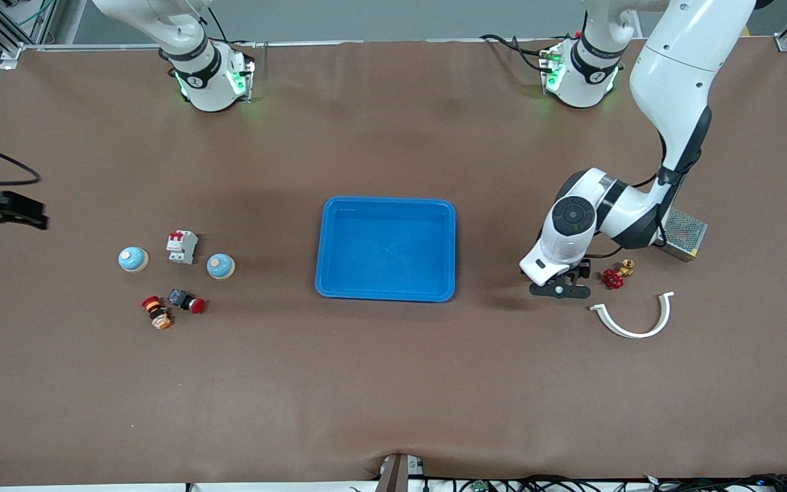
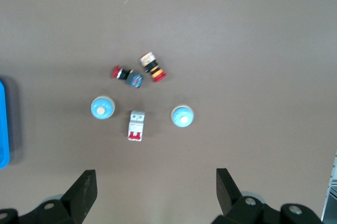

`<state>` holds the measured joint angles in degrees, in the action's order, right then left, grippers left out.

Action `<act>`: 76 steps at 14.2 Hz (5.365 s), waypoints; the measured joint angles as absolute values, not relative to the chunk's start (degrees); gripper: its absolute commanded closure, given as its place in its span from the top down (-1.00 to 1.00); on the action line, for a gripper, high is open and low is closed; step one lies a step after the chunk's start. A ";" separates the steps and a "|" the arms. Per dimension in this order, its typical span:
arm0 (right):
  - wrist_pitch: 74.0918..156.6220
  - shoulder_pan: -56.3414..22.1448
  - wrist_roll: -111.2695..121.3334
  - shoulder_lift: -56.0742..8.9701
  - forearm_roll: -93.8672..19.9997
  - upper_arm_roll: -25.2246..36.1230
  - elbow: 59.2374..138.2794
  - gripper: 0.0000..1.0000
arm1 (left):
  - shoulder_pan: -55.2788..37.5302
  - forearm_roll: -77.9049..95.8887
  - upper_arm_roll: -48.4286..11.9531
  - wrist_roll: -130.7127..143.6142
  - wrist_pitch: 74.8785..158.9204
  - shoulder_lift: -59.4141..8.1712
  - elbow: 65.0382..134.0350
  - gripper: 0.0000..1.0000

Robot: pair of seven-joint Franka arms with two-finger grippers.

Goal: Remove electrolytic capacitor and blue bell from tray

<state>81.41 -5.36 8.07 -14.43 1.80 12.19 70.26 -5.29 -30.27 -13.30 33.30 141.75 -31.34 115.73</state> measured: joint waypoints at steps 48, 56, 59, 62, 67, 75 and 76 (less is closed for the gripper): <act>94.42 1.80 -0.58 -2.35 -2.83 4.42 88.60 1.00 | -6.12 -2.12 0.17 4.40 88.48 1.50 89.94 1.00; 99.43 1.77 2.09 4.61 -2.54 4.63 99.15 1.00 | -8.47 -0.57 1.88 3.19 84.33 5.97 88.98 1.00; 99.05 1.50 3.76 4.82 -2.49 4.41 98.68 1.00 | -8.66 1.04 2.72 3.06 80.04 4.32 84.07 1.00; 97.27 1.53 9.66 5.26 -2.46 4.57 97.83 1.00 | -8.53 1.07 2.91 2.92 78.27 2.13 80.84 1.00; 97.23 1.38 11.15 5.42 -2.48 4.38 97.45 1.00 | -6.34 1.09 2.93 0.86 78.23 -0.83 79.54 1.00; 93.60 0.45 11.57 5.06 -2.43 4.31 96.65 1.00 | -5.96 1.15 2.93 0.82 79.57 -3.82 79.19 1.00; 93.59 0.44 11.58 5.04 -2.43 4.31 96.65 1.00 | -5.94 1.19 2.93 0.81 79.57 -3.81 79.07 1.00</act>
